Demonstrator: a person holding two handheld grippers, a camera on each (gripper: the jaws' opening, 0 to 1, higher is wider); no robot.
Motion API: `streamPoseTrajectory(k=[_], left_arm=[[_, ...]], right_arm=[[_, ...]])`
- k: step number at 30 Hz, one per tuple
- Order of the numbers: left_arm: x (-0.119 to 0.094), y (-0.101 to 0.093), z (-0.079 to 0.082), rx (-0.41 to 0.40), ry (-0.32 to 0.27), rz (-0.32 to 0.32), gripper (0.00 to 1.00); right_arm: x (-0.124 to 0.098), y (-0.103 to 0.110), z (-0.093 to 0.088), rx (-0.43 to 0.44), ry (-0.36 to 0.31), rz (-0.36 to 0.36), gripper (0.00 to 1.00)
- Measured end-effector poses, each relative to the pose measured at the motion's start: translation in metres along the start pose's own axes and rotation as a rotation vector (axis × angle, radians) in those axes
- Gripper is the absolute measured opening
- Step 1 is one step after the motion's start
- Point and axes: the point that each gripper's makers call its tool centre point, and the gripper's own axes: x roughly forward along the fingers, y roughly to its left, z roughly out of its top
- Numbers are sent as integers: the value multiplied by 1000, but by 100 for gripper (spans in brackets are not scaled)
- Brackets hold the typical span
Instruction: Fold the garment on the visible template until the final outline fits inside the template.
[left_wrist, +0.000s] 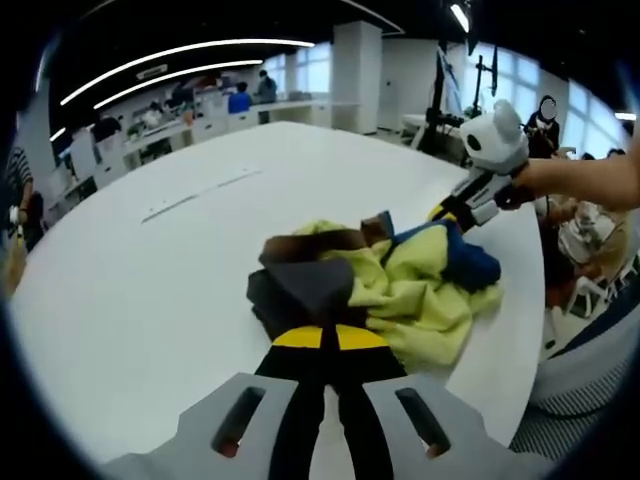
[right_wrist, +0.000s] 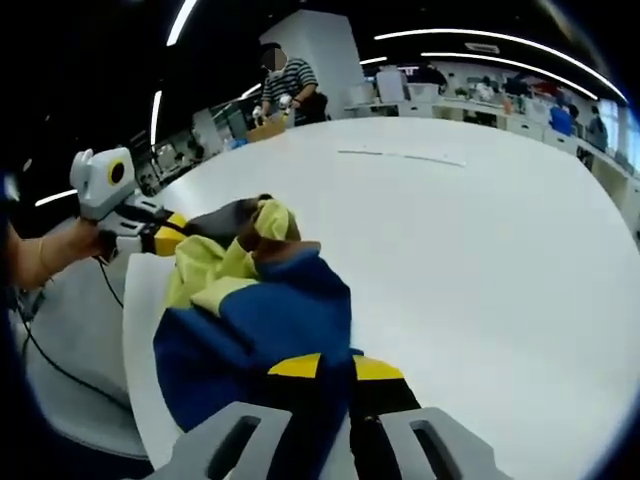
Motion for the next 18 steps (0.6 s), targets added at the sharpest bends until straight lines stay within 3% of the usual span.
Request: streamPoseTrajectory(k=[11, 14, 18], left_arm=[[-9, 4, 7, -27, -41, 25, 0], [-15, 6, 19, -86, -108, 34, 0], [-21, 10, 28, -82, -124, 47, 0]], right_arm=[[-12, -2, 13, 5, -62, -22, 0], [-19, -5, 21, 14, -95, -32, 0], [-29, -6, 33, 13, -127, -39, 0]])
